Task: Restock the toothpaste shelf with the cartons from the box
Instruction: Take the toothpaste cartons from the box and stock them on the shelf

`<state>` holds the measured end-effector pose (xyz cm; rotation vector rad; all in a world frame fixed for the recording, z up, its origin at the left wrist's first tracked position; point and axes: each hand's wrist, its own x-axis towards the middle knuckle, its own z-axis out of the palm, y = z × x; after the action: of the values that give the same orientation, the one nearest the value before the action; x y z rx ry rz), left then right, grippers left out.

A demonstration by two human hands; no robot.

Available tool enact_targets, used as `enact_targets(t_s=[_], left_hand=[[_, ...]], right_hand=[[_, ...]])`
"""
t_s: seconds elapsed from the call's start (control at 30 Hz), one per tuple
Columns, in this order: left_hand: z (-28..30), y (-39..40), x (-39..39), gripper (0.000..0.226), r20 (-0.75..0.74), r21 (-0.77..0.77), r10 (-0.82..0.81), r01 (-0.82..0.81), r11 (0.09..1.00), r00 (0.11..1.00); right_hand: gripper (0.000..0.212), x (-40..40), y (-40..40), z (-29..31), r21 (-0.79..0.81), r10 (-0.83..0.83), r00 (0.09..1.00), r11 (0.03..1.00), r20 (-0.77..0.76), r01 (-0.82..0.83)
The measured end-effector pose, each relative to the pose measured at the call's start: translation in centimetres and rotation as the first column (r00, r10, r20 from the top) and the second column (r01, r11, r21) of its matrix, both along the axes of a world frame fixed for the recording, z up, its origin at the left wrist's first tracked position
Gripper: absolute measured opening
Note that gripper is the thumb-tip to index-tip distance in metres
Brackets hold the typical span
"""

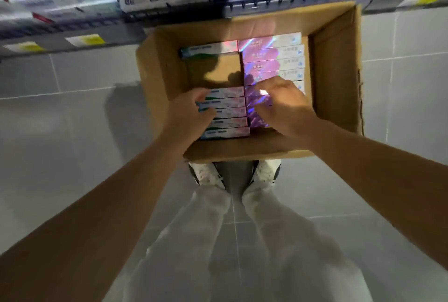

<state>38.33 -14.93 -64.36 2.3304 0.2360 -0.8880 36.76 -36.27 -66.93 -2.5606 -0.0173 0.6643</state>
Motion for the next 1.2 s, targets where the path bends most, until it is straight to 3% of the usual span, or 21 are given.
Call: enact_targets(t_s=[0.27,0.43,0.57,0.67,0.83,0.93,1.0,1.1,1.2], left_hand=[[-14.2,1.0,0.9,0.045,-0.021,0.061,0.018,-0.017,0.998,1.000],[-18.9,1.4,0.2,0.046,-0.083,-0.018,0.154,-0.156,0.988,0.985],[-20.2,1.4,-0.2,0.043,0.023,-0.003,0.200,-0.200,0.980,0.980],[-20.6,1.5,-0.6,0.039,0.123,-0.003,0.190,-0.191,0.982,0.974],[-22.7,0.8,-0.8,0.042,0.178,0.076,0.042,-0.057,0.995,0.983],[-25.1,0.5,-0.7,0.056,0.015,0.262,-0.297,0.283,0.923,0.955],[-25.8,0.2,-0.9,0.060,-0.092,0.344,-0.373,0.381,0.858,0.923],[-25.3,0.2,-1.0,0.048,0.015,0.406,-0.361,0.324,0.854,0.932],[-23.7,0.3,-1.3,0.047,0.157,0.355,-0.287,0.217,0.909,0.945]], right_hand=[[0.048,1.8,3.1,-16.8,0.026,0.041,0.998,0.999,-0.043,-0.039],[0.059,4.1,5.9,-22.7,-0.029,0.244,0.960,0.968,-0.139,-0.251],[0.051,3.9,6.5,-24.3,-0.112,0.342,0.935,0.930,-0.091,-0.351],[0.043,4.0,5.9,-24.1,-0.092,0.237,0.970,0.969,0.062,-0.230],[0.042,4.2,5.0,-23.2,0.106,-0.038,0.955,0.994,0.294,0.006],[0.043,4.6,4.7,-22.7,0.169,-0.127,0.957,0.982,0.262,0.084],[0.044,4.2,4.5,-22.7,0.182,-0.139,0.962,0.979,0.234,0.098],[0.040,3.6,4.2,-21.9,0.226,-0.177,0.966,0.965,0.191,0.133],[0.039,3.3,3.6,-19.7,0.252,-0.272,0.951,0.940,0.149,0.229]])
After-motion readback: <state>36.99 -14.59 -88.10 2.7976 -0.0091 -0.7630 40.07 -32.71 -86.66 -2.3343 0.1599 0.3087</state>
